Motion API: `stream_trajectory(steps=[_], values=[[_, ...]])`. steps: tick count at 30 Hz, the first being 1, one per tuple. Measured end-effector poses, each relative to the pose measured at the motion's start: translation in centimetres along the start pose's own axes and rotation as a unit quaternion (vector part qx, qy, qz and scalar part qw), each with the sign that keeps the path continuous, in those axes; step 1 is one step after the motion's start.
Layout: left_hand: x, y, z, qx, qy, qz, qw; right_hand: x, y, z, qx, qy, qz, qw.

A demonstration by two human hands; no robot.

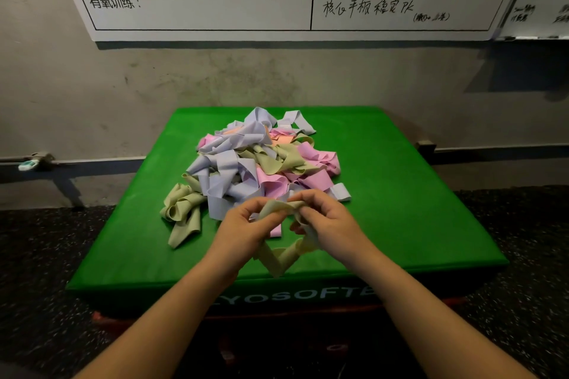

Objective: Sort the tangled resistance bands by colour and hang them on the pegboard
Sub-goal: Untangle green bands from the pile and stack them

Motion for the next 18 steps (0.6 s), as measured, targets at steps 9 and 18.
stream_trajectory(steps=[9, 18], values=[[0.0, -0.4, 0.5, -0.057, -0.007, 0.019, 0.998, -1.3, -0.2, -0.7, -0.006, 0.064, 0.104, 0.993], [-0.2, 2.3, 1.0, 0.037, -0.003, 0.175, 0.984, -2.3, -3.8, -2.5, 0.092, 0.095, 0.025, 0.991]])
Point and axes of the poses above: each hand's wrist, its own x-axis towards the middle knuckle, its own y-axis out of the palm, z = x × y, the point moved 10 cm from there along x, towards the middle knuckle, and after that the axes turned 9 degrees about z, right-handed, at the moved point
